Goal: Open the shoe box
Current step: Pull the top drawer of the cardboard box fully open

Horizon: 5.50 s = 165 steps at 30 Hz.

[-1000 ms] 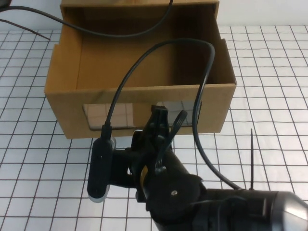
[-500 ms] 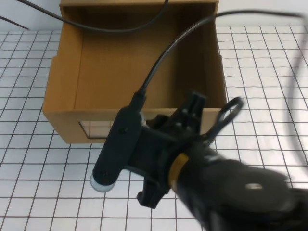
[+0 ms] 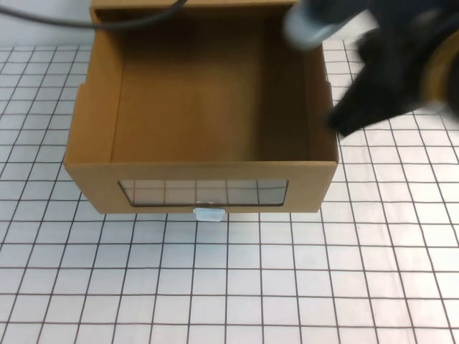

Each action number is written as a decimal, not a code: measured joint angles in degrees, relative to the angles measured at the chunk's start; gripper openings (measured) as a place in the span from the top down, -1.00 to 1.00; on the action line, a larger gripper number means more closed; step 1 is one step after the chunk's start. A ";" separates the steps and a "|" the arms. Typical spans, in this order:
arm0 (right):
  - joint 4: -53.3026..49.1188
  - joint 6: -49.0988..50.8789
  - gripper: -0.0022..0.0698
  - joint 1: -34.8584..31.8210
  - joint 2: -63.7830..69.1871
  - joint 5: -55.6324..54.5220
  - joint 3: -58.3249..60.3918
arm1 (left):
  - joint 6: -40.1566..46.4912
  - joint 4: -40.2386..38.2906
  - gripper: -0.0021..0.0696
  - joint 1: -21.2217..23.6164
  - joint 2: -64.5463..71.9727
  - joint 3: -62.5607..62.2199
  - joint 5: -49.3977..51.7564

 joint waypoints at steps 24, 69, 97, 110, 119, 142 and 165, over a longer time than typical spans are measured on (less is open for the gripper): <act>39.85 -14.98 0.98 -42.05 -34.57 -29.19 34.30 | -3.26 7.09 0.95 0.00 -72.08 97.24 -62.29; 43.94 -11.67 0.98 -42.05 -45.16 -54.73 56.21 | -21.12 6.65 0.95 0.00 -90.45 129.47 -62.77; 41.04 -12.32 0.98 -59.20 -74.83 -52.00 79.18 | -21.12 6.65 0.95 0.00 -90.45 129.47 -61.28; 64.86 -39.74 0.98 -59.20 -74.83 -46.79 79.18 | -21.12 6.65 0.95 0.00 -90.45 129.47 -61.28; 65.10 -42.00 0.98 -59.20 -74.83 -37.60 79.18 | -21.12 6.65 0.95 0.00 -90.45 129.47 -61.28; 65.10 -42.27 0.98 -59.20 -74.83 -37.51 79.18 | -21.12 8.90 0.95 0.00 -90.45 129.47 -62.41; 65.10 -42.27 0.98 -59.20 -75.09 -37.39 79.18 | -21.35 18.15 0.95 9.79 -96.09 129.50 -50.32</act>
